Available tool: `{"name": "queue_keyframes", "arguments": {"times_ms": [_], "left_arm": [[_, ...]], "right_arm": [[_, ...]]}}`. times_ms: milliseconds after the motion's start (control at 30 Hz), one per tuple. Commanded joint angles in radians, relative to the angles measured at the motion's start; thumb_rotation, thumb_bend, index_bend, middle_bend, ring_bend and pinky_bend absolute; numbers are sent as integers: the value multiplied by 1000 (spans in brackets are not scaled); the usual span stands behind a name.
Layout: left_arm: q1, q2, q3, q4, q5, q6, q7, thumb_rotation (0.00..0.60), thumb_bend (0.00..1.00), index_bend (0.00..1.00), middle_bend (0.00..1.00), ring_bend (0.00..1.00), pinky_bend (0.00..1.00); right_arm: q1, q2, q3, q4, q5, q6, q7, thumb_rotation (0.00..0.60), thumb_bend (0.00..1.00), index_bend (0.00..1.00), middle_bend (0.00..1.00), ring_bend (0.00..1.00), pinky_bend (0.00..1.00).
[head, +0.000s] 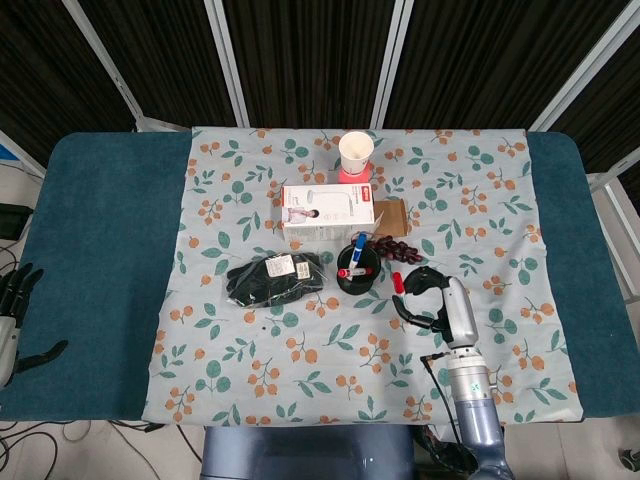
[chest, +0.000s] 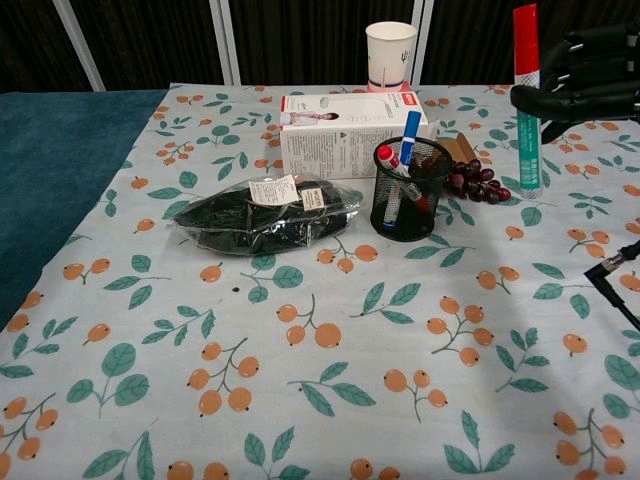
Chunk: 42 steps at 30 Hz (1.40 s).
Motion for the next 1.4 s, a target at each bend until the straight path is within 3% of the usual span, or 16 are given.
{"name": "queue_keyframes", "arguments": {"times_ms": [33,867,1400], "left_arm": [[-1,-1,-1,0,0,-1,3,600,72,3,0,0,18],[-3,0,-1,-4,-5,-8,9,600,72,3,0,0,18],[-10,2,-13,-15,-39,-28,15,600,72,3,0,0,18]], "right_arm": [[-1,-2,2,2,4,3,2,600,442,824,634,519,498],[20,-29,35,26,44,1,2,600,441,824,634,519,498],[171,-193,167,164,154,-16,-97,600,441,824,633,514,496]]}}
